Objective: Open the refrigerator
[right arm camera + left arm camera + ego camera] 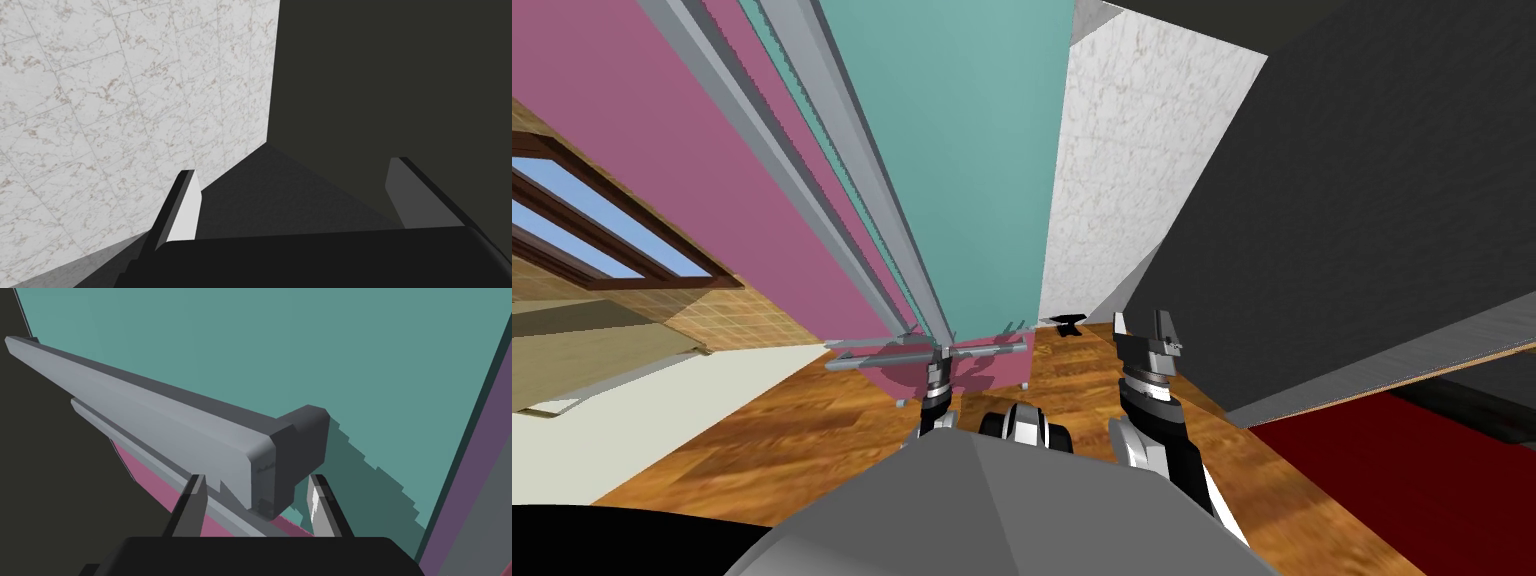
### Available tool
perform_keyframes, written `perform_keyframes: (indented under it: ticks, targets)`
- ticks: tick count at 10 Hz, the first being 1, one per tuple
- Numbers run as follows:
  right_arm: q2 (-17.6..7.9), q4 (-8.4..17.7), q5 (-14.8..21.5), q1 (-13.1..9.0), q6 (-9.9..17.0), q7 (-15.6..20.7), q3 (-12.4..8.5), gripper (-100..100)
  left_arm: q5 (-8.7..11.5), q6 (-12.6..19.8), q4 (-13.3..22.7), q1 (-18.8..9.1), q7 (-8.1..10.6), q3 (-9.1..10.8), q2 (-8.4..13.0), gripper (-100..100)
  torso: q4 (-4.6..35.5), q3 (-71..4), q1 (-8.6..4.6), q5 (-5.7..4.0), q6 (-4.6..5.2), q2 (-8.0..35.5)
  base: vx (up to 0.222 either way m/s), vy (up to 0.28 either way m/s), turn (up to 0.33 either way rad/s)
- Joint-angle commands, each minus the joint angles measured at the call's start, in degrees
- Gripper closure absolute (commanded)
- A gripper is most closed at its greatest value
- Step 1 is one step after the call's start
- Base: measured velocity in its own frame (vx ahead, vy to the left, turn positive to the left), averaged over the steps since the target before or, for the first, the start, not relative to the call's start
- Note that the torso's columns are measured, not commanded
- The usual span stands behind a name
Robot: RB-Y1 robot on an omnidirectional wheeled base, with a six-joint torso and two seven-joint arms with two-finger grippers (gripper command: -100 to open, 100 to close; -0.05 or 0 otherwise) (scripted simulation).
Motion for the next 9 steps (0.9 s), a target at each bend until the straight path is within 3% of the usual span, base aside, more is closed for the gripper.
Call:
perform_keyframes:
  ticks: [1, 2, 3, 5, 9]
  targets:
    - [0.0, 0.0, 0.0, 0.0, 0.0, 0.0, 0.0, 0, -0.1, -2.9, 1.4, 1.1, 0.04, -0.08, -0.6, 100, -0.1, 0.0, 0.1, 0.07, 0.03, -0.1, 0.024, 0.016, -0.021]
    - [0.0, 0.0, 0.0, 0.0, 0.0, 0.0, 0.0, 0, -0.1, -2.1, 1.2, 0.5, 0.01, -0.04, -0.3, 100, -0.1, 0.0, 0.16, 0.08, 0.0, -0.1, 0.007, 0.005, -0.004]
    - [0.0, 0.0, 0.0, 0.0, 0.0, 0.0, 0.0, 0, 0.9, -0.7, 0.2, 0.0, -1.66, 1.25, -0.5, 100, -0.1, 0.0, 0.14, 0.08, 0.02, -0.1, -0.026, -0.159, 0.151]
    - [0.0, 0.0, 0.0, 0.0, 0.0, 0.0, 0.0, 0, 1.9, 0.9, -0.8, -0.6, -3.34, 2.55, -0.7, 100, 0.1, 0.2, -0.8, -0.27, -0.02, 0.4, -0.084, -0.284, 0.169]
    - [0.0, 0.0, 0.0, 0.0, 0.0, 0.0, 0.0, 0, 3.8, 4.1, -2.9, -1.9, -6.7, 5.15, -1.1, 100, 0.5, 0.0, -0.59, -0.6, 0.26, 0.2, -0.078, -0.246, 0.126]
